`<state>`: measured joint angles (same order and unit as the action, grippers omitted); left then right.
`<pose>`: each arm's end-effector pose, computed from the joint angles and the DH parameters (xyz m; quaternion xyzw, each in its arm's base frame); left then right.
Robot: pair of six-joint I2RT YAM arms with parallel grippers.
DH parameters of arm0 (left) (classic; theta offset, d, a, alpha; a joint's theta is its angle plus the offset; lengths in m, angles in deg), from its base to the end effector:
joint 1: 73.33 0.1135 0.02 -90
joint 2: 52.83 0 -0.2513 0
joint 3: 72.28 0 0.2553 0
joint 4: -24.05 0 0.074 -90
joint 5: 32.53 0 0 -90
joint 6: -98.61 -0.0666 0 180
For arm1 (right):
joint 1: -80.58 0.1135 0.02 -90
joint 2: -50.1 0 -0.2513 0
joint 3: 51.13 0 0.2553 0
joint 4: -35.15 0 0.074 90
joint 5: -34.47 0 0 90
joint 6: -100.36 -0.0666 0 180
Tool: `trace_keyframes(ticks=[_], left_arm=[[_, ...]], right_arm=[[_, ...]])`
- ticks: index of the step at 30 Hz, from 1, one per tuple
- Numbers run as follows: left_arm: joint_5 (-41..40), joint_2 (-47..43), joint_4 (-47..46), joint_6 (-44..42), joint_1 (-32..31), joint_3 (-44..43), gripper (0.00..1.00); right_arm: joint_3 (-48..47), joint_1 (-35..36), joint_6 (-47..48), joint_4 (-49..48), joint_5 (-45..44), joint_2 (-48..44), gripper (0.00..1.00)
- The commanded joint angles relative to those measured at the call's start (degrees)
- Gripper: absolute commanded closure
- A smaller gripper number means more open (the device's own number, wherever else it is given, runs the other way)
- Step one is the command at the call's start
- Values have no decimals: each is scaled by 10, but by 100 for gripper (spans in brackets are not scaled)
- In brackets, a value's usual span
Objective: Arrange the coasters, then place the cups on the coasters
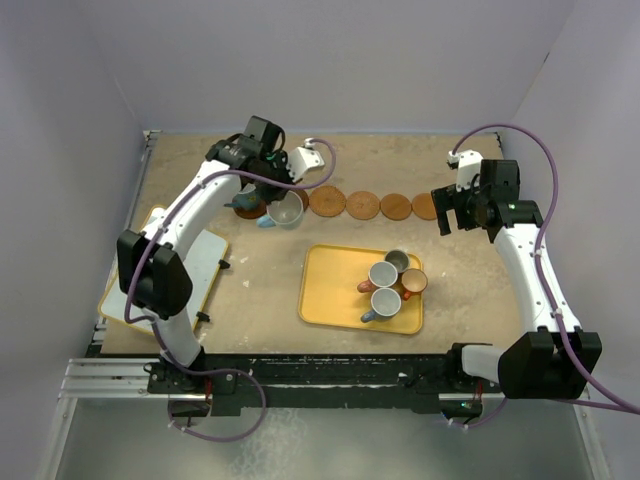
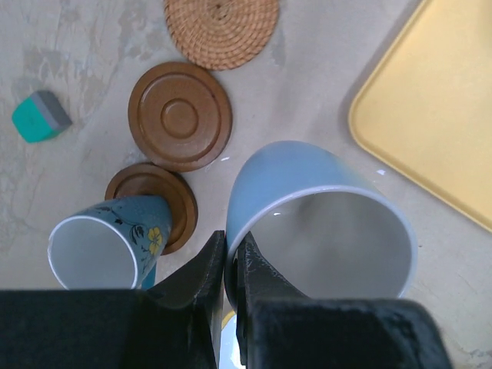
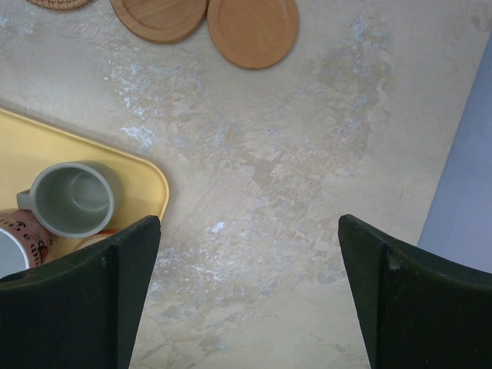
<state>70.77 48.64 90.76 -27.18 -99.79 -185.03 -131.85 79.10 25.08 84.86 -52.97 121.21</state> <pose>0.3505 -0.1915 0.2954 0.5197 0.7941 -0.0862 0.3031 0.2978 -0.0047 0.3034 -0.1139 0.8993 -0.0394 0.4204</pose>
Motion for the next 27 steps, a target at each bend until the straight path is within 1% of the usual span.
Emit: trace_keyframes(ticks=[1,6,13,21,27], left_arm=[[31,21,-49,28,39,-42,97],[58,61,-54,35,73,-76,97],[77,112,-54,33,94,-119,97],[86,169,-52,46,100,-180,97],[90,219,-12,45,101,-244,97]], right_arm=[[-1,-2,3,-6,9,-3,0],[-1,-2,4,-6,9,-2,0],[-1,-2,5,-5,9,-2,0],[-1,-2,5,-4,5,-1,0],[0,-2,5,-2,-1,-3,0]])
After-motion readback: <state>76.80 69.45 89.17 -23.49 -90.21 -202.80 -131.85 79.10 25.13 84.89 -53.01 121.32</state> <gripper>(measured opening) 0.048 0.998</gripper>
